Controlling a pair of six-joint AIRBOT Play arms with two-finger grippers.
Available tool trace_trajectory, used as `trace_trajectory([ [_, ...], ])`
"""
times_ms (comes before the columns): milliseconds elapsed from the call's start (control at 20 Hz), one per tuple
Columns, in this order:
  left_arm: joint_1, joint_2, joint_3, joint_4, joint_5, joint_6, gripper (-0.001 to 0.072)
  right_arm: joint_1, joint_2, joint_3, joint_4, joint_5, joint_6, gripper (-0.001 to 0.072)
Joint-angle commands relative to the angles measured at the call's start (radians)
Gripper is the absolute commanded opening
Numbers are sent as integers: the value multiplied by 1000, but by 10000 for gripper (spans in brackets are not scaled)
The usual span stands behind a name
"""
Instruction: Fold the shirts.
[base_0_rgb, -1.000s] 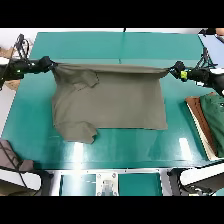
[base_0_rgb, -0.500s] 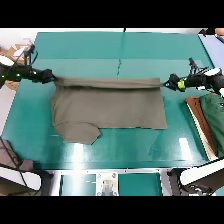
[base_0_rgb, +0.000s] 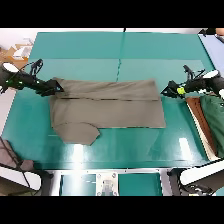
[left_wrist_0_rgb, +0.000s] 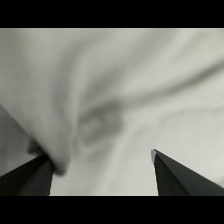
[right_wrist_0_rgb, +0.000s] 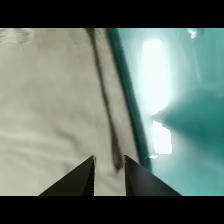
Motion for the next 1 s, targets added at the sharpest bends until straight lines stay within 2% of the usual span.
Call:
trace_trajectory([
  [0, 1, 0, 44, 8, -263, -101, 670, -30, 63, 23, -16, 142, 29, 212],
  [150, 1, 29, 8, 61, -425, -204, 669, -47, 200, -83, -74, 164, 29, 213],
  [250, 1, 115, -113, 88, -402, -208, 656, -65, 322, -241, -85, 132, 24, 213],
  [300, 1, 174, -192, 109, -396, -198, 562, -84, 393, -340, -91, 105, 26, 213],
  [400, 1, 307, -359, 198, -386, -187, 549, -136, 533, -531, -90, 58, 53, 213],
  [550, 1, 547, -636, 261, -264, -220, 550, -209, 734, -801, -89, -48, 136, 233],
  [600, 1, 624, -731, 251, -207, -261, 550, -216, 783, -874, -84, -76, 151, 291],
  [750, 1, 752, -945, 215, -45, -334, 550, -213, 830, -996, -62, -169, 148, 293],
  [850, 0, 755, -1032, 106, 69, -335, 550, -212, 822, -1028, -47, -234, 148, 293],
  [950, 0, 754, -1105, -48, 212, -283, 550, -189, 798, -1037, -7, -280, 148, 293],
])
